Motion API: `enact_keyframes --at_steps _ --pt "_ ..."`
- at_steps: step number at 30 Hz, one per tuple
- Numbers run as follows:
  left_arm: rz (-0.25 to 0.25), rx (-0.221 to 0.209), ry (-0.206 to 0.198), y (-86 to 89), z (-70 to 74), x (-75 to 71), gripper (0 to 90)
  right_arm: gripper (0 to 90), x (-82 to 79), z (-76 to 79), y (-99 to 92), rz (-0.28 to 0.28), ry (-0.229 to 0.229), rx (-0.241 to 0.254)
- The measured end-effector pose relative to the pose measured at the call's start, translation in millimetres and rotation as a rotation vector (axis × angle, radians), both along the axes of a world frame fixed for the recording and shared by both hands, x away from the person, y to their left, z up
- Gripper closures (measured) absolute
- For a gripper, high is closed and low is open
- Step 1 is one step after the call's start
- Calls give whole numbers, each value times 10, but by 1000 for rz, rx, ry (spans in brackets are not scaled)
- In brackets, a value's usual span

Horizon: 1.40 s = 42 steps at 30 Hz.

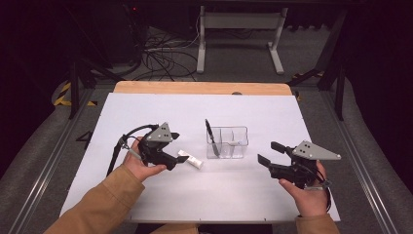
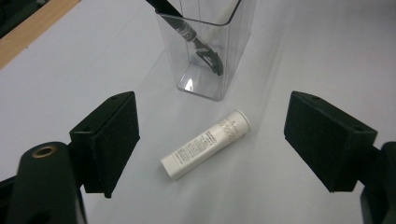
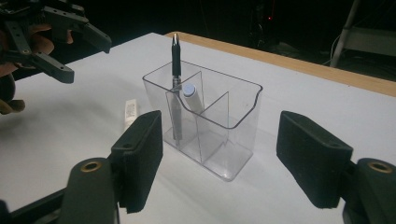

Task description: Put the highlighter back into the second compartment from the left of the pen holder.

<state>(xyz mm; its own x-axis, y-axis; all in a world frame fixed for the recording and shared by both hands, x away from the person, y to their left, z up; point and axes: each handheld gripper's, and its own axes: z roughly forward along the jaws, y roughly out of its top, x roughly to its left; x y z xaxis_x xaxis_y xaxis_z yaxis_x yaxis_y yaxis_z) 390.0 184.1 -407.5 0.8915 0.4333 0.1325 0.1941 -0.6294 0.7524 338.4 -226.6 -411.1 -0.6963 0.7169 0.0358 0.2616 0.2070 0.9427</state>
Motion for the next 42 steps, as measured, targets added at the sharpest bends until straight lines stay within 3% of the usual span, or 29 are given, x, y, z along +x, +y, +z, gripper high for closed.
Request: enact_keyframes --at_steps 11,15,27,31,34,42 --pt "-19 56 19 -13 -21 215 194 316 21 -22 -2 6 8 -4" --pt "-28 57 33 -12 -35 274 196 317 17 -21 0 6 11 -2" --pt "-101 101 14 -97 -57 297 209 315 18 -26 3 7 15 -4" --pt "-145 180 -3 -179 -98 342 233 314 20 -23 13 12 13 -8" --pt "-175 188 10 -223 -116 366 243 312 12 -23 26 14 13 -8" --pt "-250 262 36 -363 -215 396 290 311 3 -29 -1 12 7 -8"
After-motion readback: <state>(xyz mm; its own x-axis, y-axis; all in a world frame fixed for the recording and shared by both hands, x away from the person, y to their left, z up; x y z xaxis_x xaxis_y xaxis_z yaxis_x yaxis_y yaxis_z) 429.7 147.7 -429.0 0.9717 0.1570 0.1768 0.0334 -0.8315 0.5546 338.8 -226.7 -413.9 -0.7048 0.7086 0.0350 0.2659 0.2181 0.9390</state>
